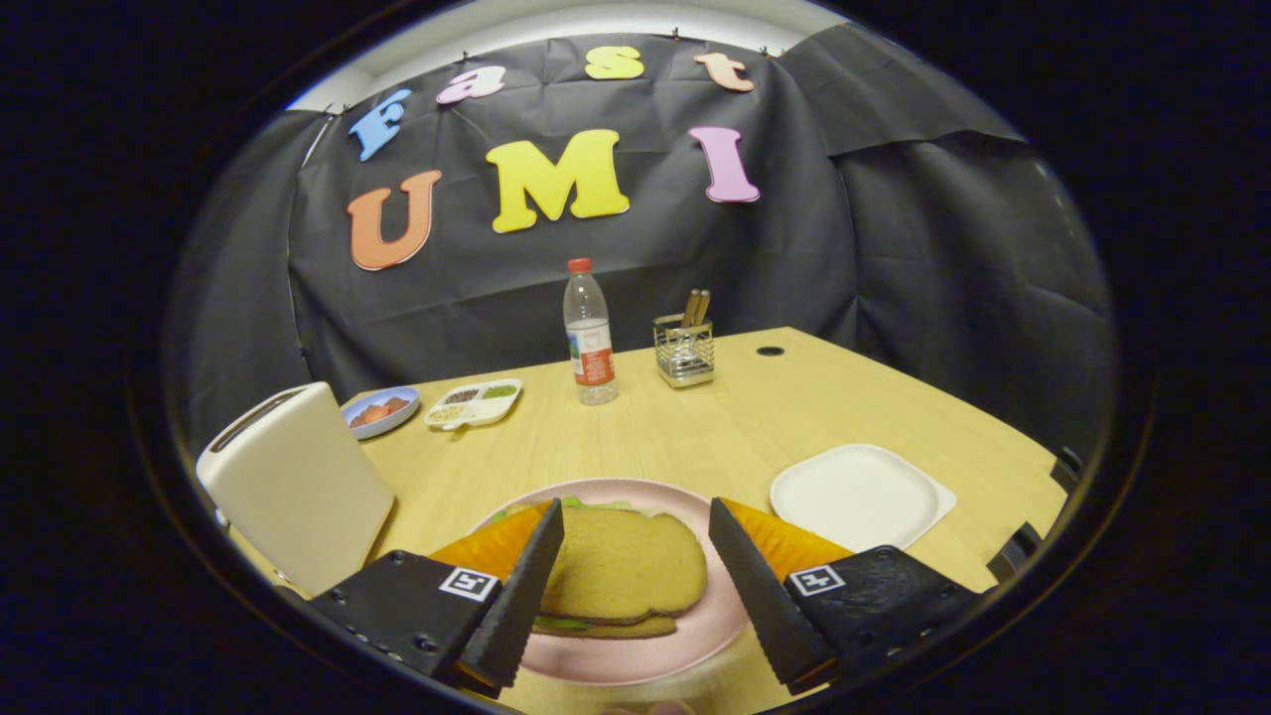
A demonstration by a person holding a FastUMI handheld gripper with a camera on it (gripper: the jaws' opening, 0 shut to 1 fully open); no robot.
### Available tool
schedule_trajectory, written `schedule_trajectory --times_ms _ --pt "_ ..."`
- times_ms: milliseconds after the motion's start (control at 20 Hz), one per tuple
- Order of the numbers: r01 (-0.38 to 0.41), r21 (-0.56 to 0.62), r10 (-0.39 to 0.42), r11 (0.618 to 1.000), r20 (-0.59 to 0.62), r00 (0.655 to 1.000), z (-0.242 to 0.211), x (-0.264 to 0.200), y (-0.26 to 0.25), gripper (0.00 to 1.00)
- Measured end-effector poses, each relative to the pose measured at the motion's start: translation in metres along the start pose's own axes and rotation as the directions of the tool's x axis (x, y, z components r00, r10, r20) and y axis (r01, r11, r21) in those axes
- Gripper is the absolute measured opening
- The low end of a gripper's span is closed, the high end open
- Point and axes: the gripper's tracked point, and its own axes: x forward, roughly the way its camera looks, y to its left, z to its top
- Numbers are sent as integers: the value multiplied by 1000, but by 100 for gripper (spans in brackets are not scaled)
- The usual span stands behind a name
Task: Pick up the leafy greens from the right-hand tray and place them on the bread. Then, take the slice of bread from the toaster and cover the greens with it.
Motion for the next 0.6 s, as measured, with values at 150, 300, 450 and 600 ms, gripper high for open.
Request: schedule_trajectory --times_ms 150,300,450,600 --pt "7 -57 0 998 137 991 47 -27 -11 96" --pt "33 -149 11 988 287 958 94 -67 -28 96" --pt "32 -167 31 985 358 933 117 -105 -40 96" --pt "31 -152 32 988 394 918 129 -140 -54 96"
